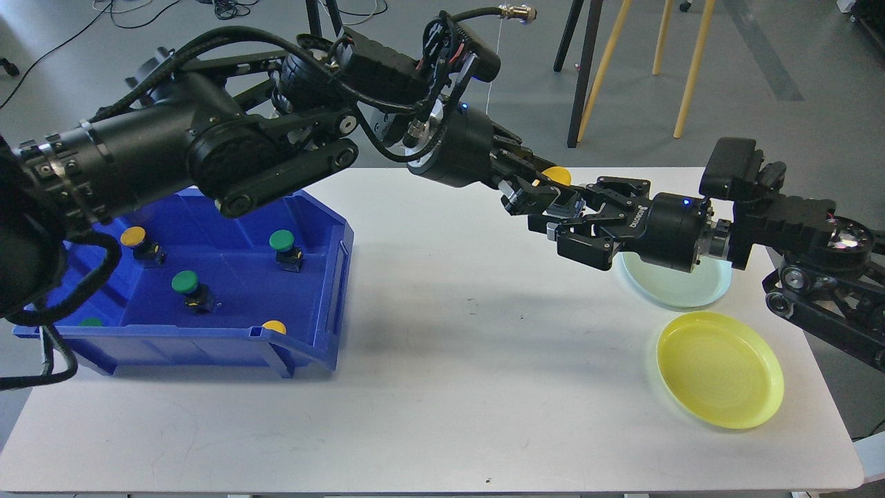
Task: Pass button and place on color plate
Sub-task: 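Close the right gripper on the yellow button held by the left gripper, then carry the yellow button with the right gripper onto the yellow plate and release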
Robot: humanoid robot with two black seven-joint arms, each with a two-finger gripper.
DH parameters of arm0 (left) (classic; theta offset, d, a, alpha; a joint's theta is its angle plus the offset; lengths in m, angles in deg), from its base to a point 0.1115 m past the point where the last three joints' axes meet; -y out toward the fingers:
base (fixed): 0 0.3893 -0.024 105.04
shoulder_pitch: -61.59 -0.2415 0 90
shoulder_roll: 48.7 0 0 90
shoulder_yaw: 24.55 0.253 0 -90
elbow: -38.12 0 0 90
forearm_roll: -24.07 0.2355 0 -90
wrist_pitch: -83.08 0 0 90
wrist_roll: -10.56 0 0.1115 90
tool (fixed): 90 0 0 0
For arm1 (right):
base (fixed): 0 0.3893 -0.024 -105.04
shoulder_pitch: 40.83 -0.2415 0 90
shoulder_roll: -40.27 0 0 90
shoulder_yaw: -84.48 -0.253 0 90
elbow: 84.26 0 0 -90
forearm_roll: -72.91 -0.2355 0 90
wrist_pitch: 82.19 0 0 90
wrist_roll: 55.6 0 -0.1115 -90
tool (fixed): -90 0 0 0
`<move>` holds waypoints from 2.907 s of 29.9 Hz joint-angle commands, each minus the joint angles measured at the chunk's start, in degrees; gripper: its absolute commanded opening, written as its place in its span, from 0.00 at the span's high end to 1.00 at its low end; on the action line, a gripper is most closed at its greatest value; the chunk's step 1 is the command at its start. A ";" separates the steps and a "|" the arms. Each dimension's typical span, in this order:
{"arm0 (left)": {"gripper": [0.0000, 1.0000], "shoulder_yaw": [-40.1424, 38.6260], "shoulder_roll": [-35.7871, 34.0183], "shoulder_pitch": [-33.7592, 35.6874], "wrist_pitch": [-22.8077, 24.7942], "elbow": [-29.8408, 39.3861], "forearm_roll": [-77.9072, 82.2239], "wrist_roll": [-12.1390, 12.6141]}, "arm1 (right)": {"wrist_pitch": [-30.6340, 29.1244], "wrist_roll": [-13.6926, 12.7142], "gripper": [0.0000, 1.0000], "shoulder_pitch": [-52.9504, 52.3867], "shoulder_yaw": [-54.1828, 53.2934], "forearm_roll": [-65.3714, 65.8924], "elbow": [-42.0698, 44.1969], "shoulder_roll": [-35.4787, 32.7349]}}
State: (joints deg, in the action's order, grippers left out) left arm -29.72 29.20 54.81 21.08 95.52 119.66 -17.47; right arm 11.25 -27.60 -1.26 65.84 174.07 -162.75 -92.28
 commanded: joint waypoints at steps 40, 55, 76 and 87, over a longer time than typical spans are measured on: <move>0.03 -9.32 -2.83 -1.84 0.00 -18.55 -9.62 0.03 | -7.05 0.01 1.00 10.51 2.81 -13.36 3.07 -23.02; 0.04 -12.05 -5.73 -1.22 0.00 -18.73 -12.53 0.03 | -6.26 0.01 0.85 19.84 8.70 -13.98 16.61 -13.09; 0.09 -8.63 -9.50 -3.15 0.00 -16.10 -12.61 0.03 | -6.26 0.01 0.24 17.73 -10.17 -25.75 11.42 -18.18; 0.10 4.47 -26.37 -9.56 0.00 2.70 -11.04 0.03 | -5.90 0.01 0.24 6.49 -15.11 -26.11 15.46 -17.83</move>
State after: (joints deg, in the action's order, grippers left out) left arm -26.52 6.70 46.95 21.08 94.04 107.45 -17.45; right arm 5.34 -27.60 7.57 50.81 147.98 -148.53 -110.15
